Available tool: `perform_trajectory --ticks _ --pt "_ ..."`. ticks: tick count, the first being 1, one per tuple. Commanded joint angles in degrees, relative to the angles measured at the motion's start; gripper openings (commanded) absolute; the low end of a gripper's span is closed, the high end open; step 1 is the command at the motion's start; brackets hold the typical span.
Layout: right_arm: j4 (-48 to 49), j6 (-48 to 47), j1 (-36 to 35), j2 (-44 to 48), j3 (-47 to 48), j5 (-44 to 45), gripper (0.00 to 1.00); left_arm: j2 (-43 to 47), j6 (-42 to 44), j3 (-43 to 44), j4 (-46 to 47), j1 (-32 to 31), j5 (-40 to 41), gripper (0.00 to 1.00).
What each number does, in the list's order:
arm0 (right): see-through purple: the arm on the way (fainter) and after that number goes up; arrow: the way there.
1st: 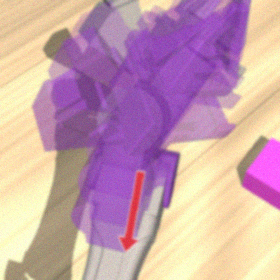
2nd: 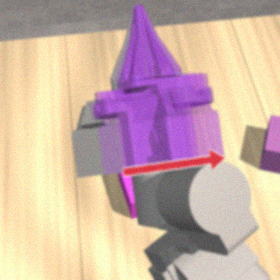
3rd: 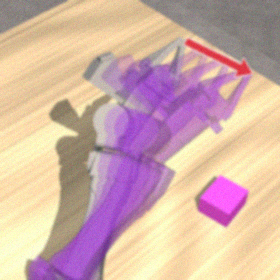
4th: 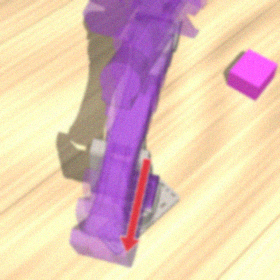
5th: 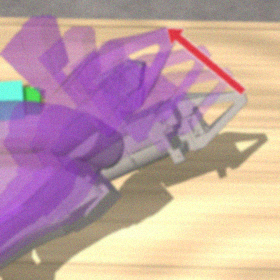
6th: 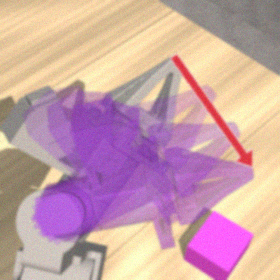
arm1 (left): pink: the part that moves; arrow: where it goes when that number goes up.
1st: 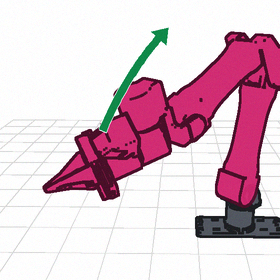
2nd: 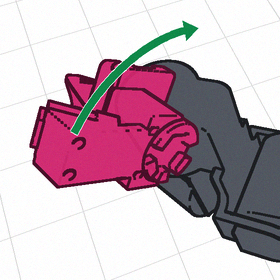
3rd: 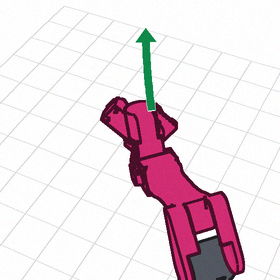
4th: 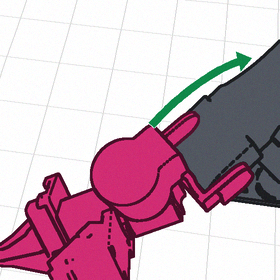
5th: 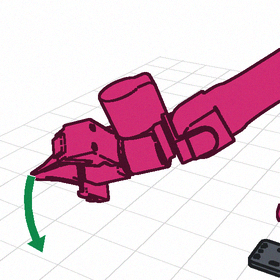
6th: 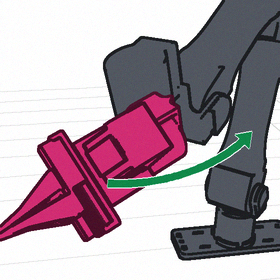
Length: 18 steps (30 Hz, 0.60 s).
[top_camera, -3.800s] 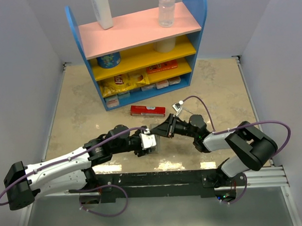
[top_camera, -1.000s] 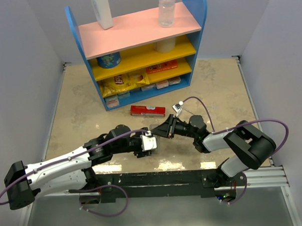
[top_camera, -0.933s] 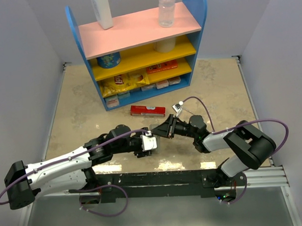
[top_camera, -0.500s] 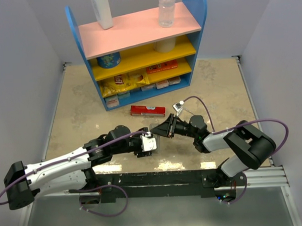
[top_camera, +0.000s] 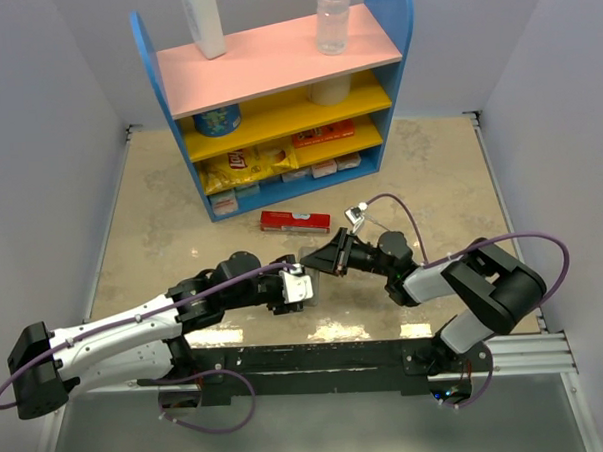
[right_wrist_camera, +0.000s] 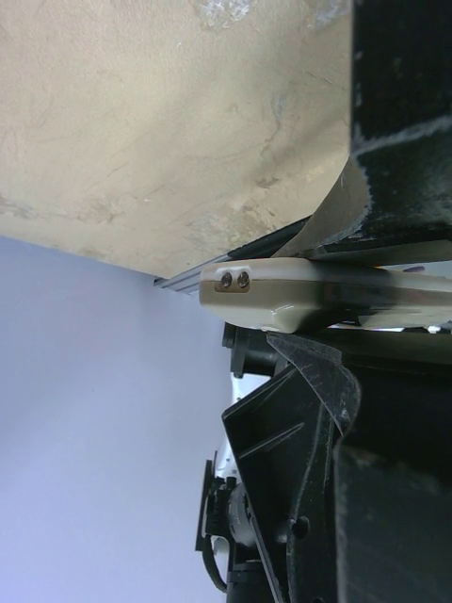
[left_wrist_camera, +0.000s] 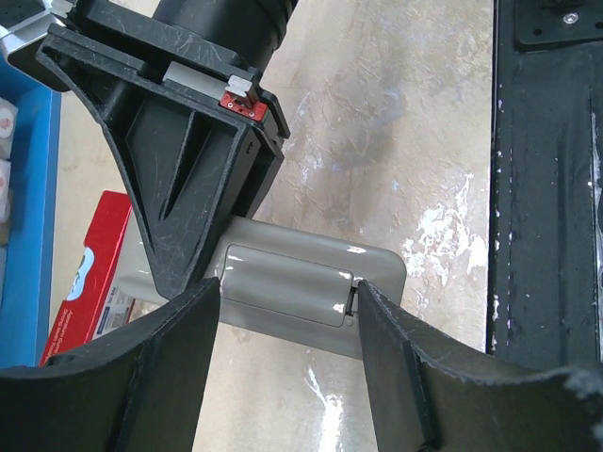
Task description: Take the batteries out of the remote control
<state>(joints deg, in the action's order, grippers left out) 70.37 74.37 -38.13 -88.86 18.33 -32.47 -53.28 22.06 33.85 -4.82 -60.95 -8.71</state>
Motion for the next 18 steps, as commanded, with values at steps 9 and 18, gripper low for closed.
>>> perform_trajectory --ticks 9,18 --pt "2.8 -0.6 -0.9 -1.4 -1.8 -4.1 0.00 1.1 1.8 -0.5 3.9 0.4 7.0 0.64" --pt "2.8 -0.4 -0.8 -2.2 -2.3 -3.4 0.00 1.1 1.9 -1.3 3.9 0.4 8.5 0.64"
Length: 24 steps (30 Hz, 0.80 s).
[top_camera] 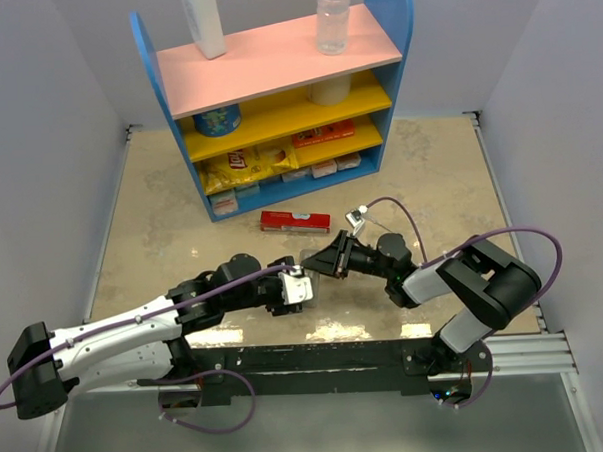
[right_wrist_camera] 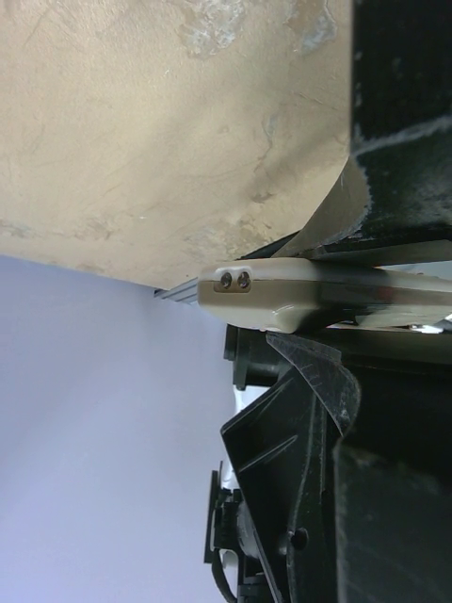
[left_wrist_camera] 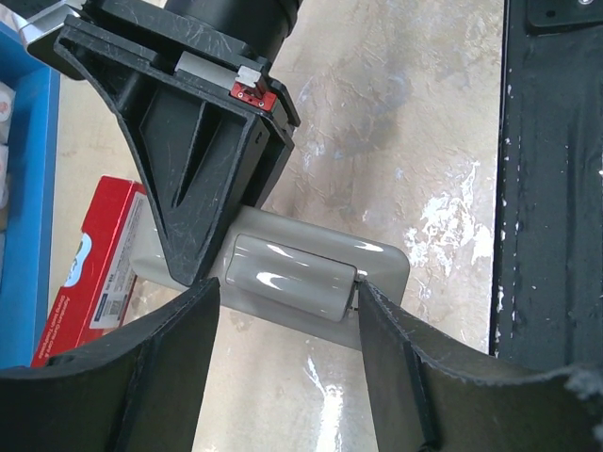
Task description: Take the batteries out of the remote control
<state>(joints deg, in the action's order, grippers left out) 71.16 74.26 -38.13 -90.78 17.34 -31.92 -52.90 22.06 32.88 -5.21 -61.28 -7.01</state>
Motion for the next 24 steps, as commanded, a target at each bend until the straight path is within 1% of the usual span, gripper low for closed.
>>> perform_trajectory --ticks 1,3,7,9,10,14,17,20,21,24 --pt "2.1 -0.3 -0.7 -0.3 -1.5 -3.6 0.00 0.6 1.8 -0.5 4.2 0.7 6.9 0.64" --pt "1.7 -0.3 -0.7 -0.2 -1.2 -3.1 0.00 0.3 1.7 -0.6 4.3 0.7 7.6 0.64" --pt "-4.8 -2.8 -0.5 1.3 0.6 -3.0 0.00 -0.5 1.3 0.0 4.2 0.7 10.0 0.64" --pt "-6.0 -3.4 -0.5 2.2 0.7 -2.5 0.00 -0.6 1.1 0.0 4.2 0.7 10.3 0.64" --pt "-6.4 -3.5 -0.5 2.5 0.6 -2.4 0.00 -0.6 1.1 0.0 6.1 0.7 10.4 0.64" --pt "-8.1 -4.1 -0.5 3.5 0.5 -1.7 0.00 -1.1 1.1 0.1 5.9 0.7 11.2 0.64" --pt "-11.9 -5.3 -0.1 5.4 1.1 0.2 0.00 -1.1 0.9 -0.1 5.8 0.7 13.0 0.64" --pt "-19.2 -8.2 0.2 8.2 2.6 3.3 0.00 -1.8 1.1 -1.0 6.0 0.8 14.6 0.65" --pt "-23.8 -10.0 0.2 8.9 3.1 4.0 0.00 -2.2 1.1 -1.2 6.0 0.8 15.3 0.65" --pt "-30.3 -13.6 0.7 11.8 5.3 8.1 0.00 -4.7 1.0 -1.1 5.5 0.8 16.3 0.65"
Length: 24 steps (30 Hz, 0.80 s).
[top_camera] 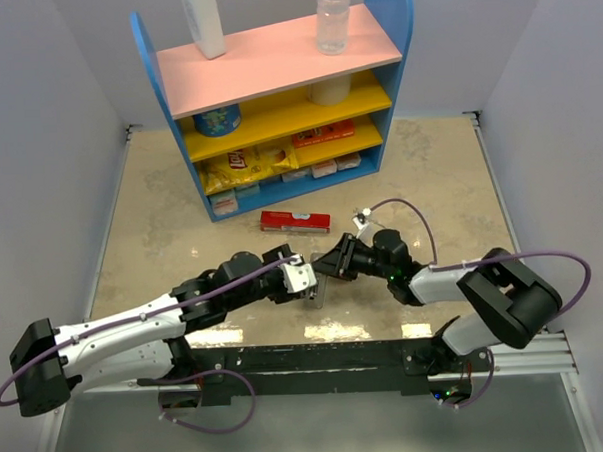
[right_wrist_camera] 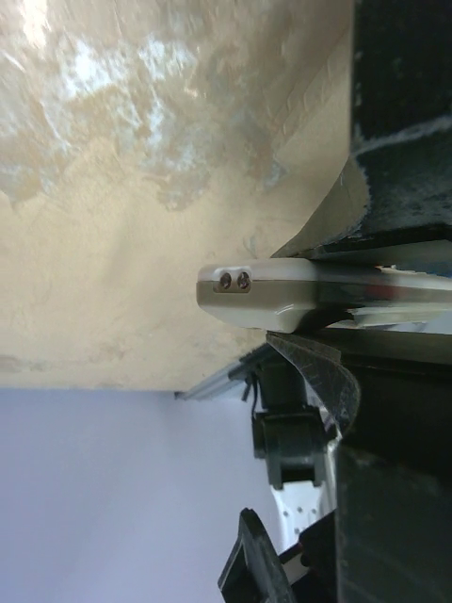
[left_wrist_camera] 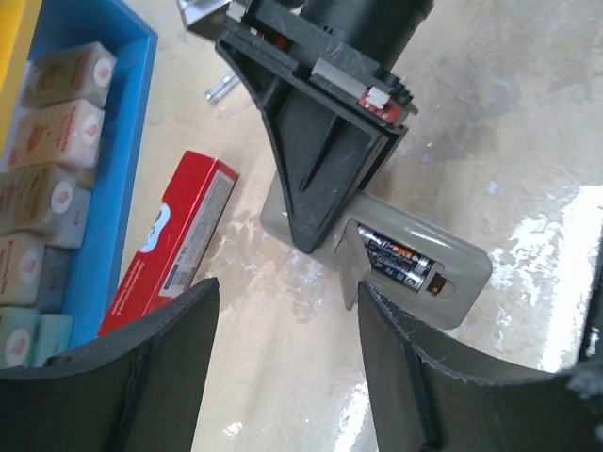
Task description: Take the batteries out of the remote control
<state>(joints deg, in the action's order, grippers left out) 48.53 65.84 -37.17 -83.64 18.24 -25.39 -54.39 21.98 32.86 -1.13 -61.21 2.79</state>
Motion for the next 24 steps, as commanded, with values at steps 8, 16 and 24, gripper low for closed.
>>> perform_trajectory --ticks 8,16,24 --pt "-27.6 -15.7 1.0 9.1 11.3 13.3 0.00 -4.2 -0.9 0.0 -0.6 0.7 7.6 0.65" --pt "-34.6 -21.6 1.1 10.9 13.5 19.2 0.00 -4.0 -3.1 0.2 -0.3 0.7 10.5 0.66" --pt "-24.7 -25.7 1.0 8.4 11.7 3.3 0.00 1.6 -5.5 0.5 0.2 0.7 14.4 0.66"
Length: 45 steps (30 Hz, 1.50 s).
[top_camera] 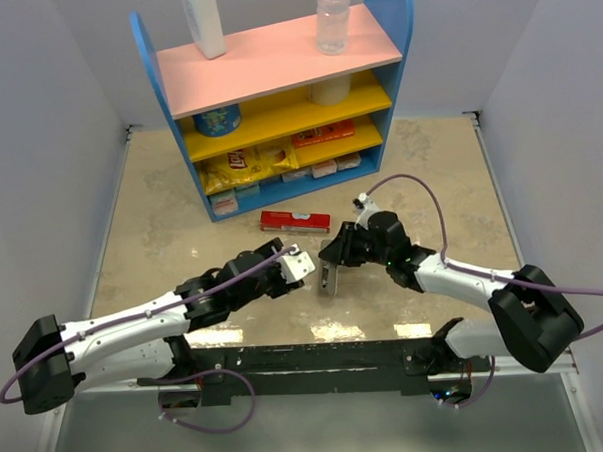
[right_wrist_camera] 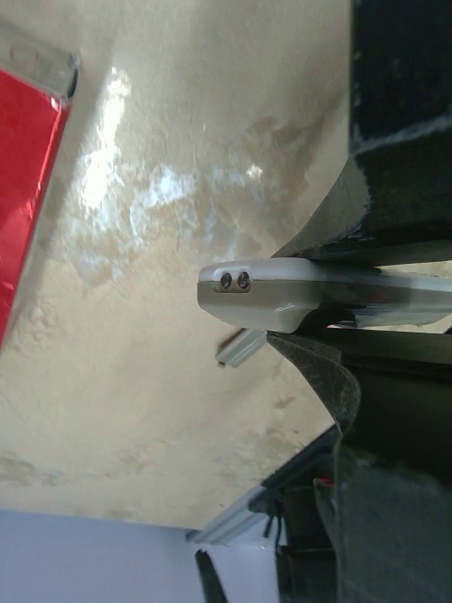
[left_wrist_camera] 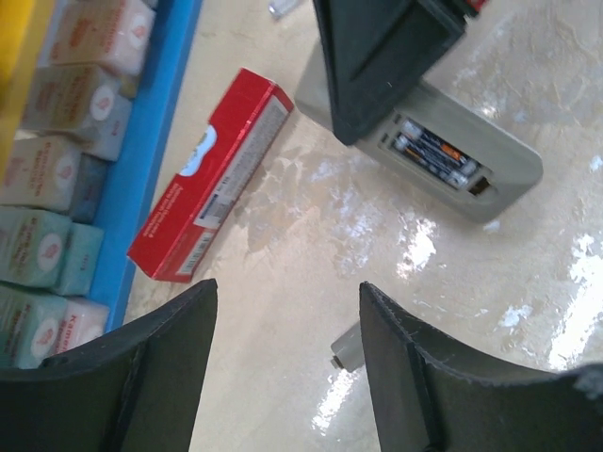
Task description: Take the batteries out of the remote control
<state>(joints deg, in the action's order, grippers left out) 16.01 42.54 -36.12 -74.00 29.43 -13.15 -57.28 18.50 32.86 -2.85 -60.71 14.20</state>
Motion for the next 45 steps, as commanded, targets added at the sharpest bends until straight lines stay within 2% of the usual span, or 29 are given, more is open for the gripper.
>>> perform_trajectory --ticks 1,4,6,8,16,17,20,21,25,29,34,40,45 --pt "9.1 -2.0 -0.1 -1.5 -0.3 -9.6 0.00 5.5 -1.5 0.3 3.9 0.2 2.8 0.66" --pt "10.9 -1.9 -0.1 -3.2 -2.0 -10.2 0.04 10.3 -1.0 -1.2 6.5 0.2 2.0 0.70" --pt "12.8 -1.3 -0.1 -4.1 -3.1 -10.8 0.06 13.3 -1.0 -1.9 7.7 0.2 2.3 0.84" --pt "14.4 -0.1 0.0 -5.1 -4.1 -11.2 0.11 15.5 -1.0 -2.2 8.0 0.2 2.6 0.89" --pt "19.8 1.1 -0.1 -11.2 -5.6 -9.4 0.16 16.9 -0.5 -2.6 8.0 0.3 4.9 0.92" --pt "20.4 1.9 -0.1 -11.5 -5.9 -9.1 0.18 16.8 -0.6 -2.5 8.0 0.3 4.9 0.93" --pt "20.3 3.2 -0.2 -11.1 -6.8 -5.2 0.33 16.5 -1.0 -2.0 7.4 0.3 4.9 0.91" --pt "18.4 3.5 -0.1 -10.6 -6.8 -3.7 0.39 16.3 -1.1 -1.8 7.1 0.3 5.0 0.91" --pt "13.4 3.5 -0.1 -6.3 -6.8 1.8 0.50 16.7 -1.4 -0.9 5.5 0.2 4.6 0.90" --pt "1.9 -0.2 -0.1 -1.3 -2.5 7.6 0.56 17.5 -2.1 -0.8 5.8 0.3 5.4 0.90" --pt "-13.0 -7.2 0.1 0.8 5.7 19.4 0.60 18.0 -4.5 0.5 5.2 0.3 9.6 0.90" --pt "-23.4 -16.3 2.7 -8.6 18.5 32.3 0.60 19.0 -8.5 4.1 0.8 0.3 17.2 0.92" --pt "-24.9 -20.0 7.2 -15.7 24.1 34.2 0.61 20.7 -7.6 3.2 1.0 0.3 16.1 0.91"
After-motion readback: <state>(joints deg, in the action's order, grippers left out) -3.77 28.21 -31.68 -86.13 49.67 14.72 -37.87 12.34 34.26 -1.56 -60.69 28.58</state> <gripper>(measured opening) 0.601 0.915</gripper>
